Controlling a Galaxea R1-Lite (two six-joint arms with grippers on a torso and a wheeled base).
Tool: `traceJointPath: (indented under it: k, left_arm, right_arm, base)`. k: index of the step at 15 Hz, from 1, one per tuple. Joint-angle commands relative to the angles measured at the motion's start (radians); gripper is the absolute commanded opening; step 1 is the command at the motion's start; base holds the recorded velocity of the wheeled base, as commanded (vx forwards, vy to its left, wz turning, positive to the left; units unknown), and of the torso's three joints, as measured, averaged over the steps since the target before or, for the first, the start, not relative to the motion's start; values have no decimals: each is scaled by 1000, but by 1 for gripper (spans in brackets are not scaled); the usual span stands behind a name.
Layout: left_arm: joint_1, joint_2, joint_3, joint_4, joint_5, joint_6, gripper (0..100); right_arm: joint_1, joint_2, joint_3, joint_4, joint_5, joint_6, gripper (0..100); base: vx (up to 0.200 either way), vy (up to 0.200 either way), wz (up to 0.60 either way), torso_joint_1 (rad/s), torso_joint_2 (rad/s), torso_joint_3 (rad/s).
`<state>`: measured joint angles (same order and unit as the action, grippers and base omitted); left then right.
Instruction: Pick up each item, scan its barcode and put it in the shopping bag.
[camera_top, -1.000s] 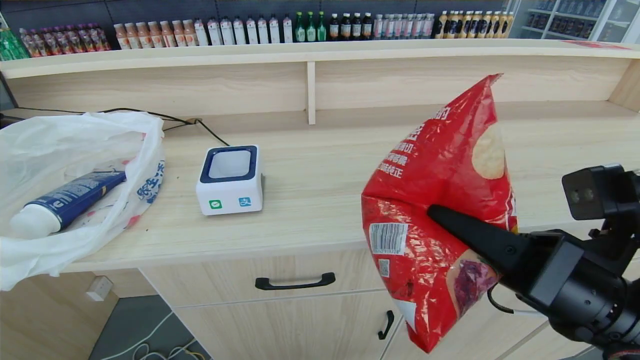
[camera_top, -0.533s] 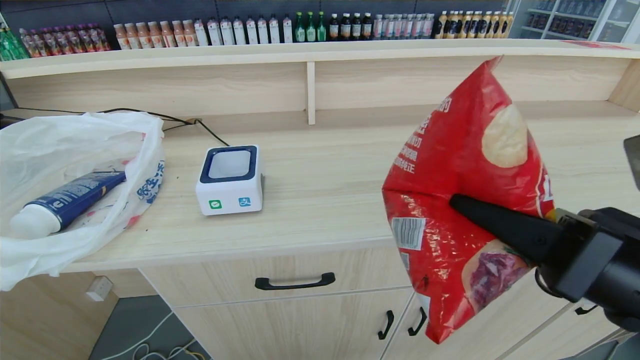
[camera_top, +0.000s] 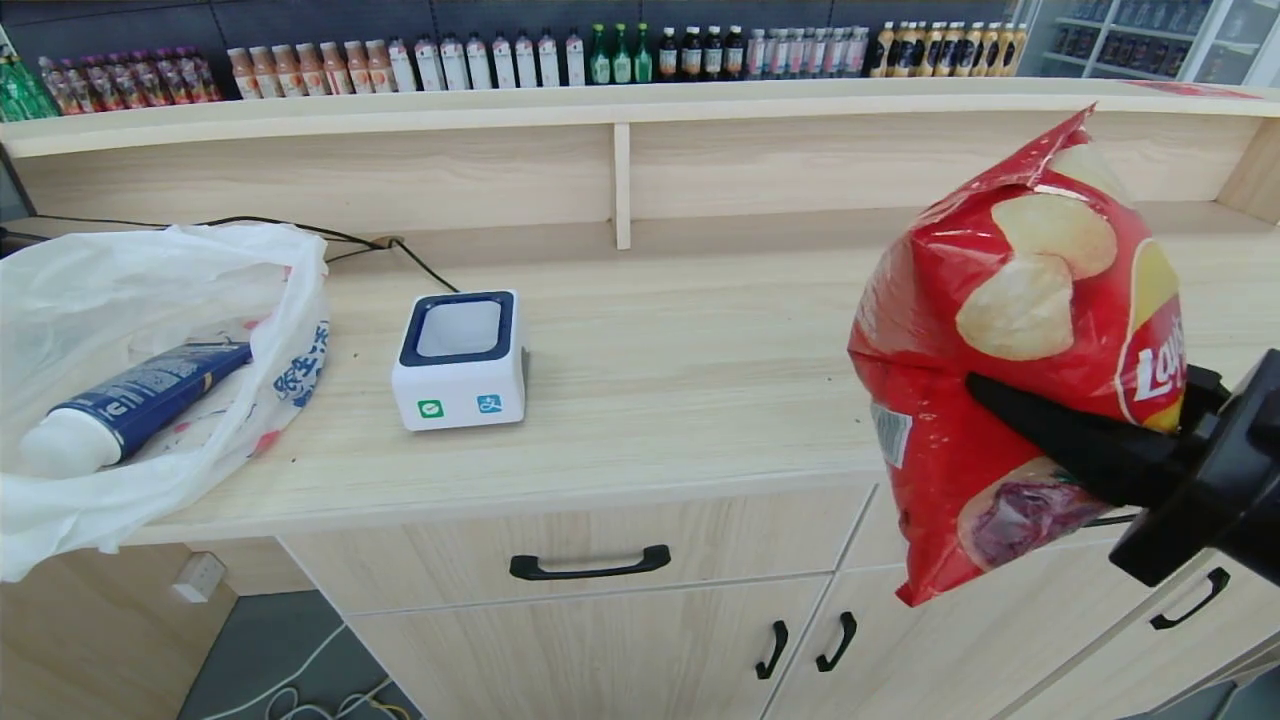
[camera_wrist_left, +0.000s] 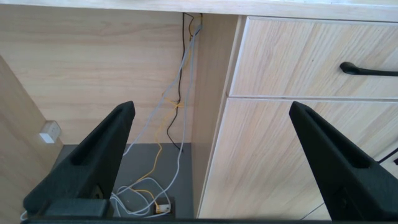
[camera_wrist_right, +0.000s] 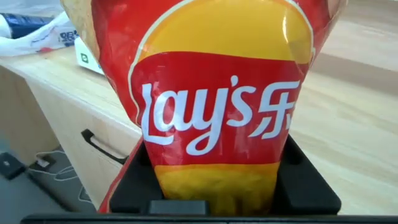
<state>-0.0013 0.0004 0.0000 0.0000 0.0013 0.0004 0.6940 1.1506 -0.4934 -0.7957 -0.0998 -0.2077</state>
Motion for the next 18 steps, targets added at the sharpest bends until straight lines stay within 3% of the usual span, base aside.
traceJointPath:
  k: [1,3,6,8,11,15,18]
  left_arm:
    - [0,0,0,0,0,0,100]
    - [1,0,0,0,0,0,100]
    - [0,0,0,0,0,0,100]
    - [1,0,0,0,0,0,100]
    - [1,0,0,2,0,-5,100]
    - [1,0,0,0,0,-2,100]
    - [1,0,0,0,0,-3,100]
  right_arm:
    - [-4,-40,22,0,-40,-7,0]
    - [-13,-65,50,0,-64,14,0]
    - [-133,-75,65,-5,-58,71,0]
    - [-149,-68,72,-14,-58,97,0]
    - [-205,12,55,-106,-58,117,0]
    - [-260,144,58,-270,-49,85,0]
    - [-261,199,-33,-362,68,-33,0]
  base:
    - [0,0,0,0,0,0]
    - [0,0,0,0,0,0]
    - [0,0,0,0,0,0]
    - [0,0,0,0,0,0]
    - [0,0,0,0,0,0]
    - [0,0,0,0,0,0]
    - [0,0,0,0,0,0]
